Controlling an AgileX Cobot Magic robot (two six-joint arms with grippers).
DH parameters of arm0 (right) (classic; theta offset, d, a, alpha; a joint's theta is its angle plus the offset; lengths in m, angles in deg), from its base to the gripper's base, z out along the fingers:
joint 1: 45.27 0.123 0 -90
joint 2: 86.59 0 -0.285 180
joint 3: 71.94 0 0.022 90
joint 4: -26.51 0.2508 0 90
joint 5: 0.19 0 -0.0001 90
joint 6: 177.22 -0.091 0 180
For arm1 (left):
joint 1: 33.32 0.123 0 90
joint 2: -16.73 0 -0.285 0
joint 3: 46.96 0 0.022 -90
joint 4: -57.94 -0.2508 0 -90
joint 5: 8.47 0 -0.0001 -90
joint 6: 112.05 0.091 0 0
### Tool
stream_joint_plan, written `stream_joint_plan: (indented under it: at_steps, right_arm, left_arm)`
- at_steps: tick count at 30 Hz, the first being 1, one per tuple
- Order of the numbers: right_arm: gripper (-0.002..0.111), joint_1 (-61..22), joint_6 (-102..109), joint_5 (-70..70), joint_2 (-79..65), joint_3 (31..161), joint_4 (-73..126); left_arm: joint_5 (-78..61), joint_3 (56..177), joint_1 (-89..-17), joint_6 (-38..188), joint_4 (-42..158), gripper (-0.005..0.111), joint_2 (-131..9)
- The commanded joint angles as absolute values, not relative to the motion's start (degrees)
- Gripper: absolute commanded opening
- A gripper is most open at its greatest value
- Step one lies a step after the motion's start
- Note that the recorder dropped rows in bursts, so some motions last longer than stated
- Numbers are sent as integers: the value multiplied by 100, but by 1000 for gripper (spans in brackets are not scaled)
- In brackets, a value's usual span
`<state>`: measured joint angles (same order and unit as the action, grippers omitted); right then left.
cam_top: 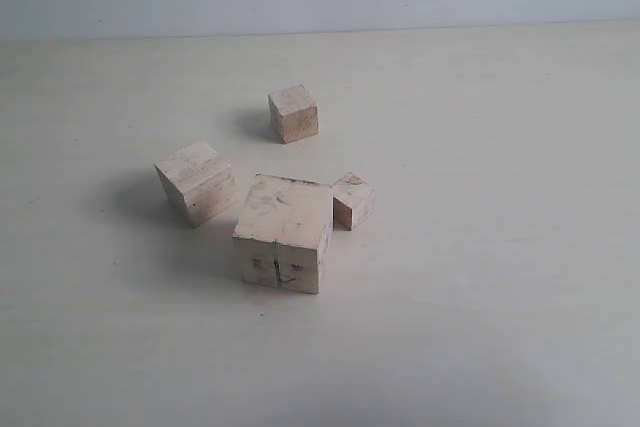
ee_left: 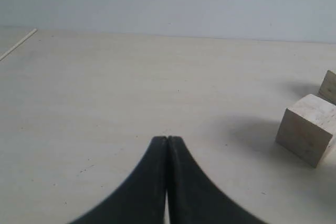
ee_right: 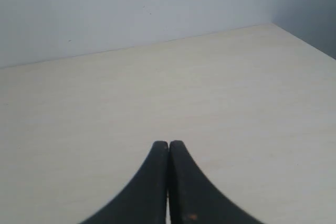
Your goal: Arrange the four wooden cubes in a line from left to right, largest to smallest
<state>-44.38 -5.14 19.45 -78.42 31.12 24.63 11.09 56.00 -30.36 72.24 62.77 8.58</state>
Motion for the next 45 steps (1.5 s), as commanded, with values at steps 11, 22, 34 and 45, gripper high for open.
stream_joint_plan:
  at_steps: [11,22,34,45]
  right_arm:
    - [0,-4460,-471,1570,-7881,3084,2304]
    - [0,-4460,-487,-362,-7881,3084,3065]
    - [0,-4460,-467,-546,-7881,3084,3073]
    - [0,-4460,-774,-293,-7073,3857,3038]
  left_arm:
    - [1035,5582,-3059,7221,6296,0,894]
    - [1035,5582,-3059,7221,6296,0,894]
    - [1035,5582,-3059,7221,6296,0,894]
    - [1035,5582,-3059,7221,6296,0,894]
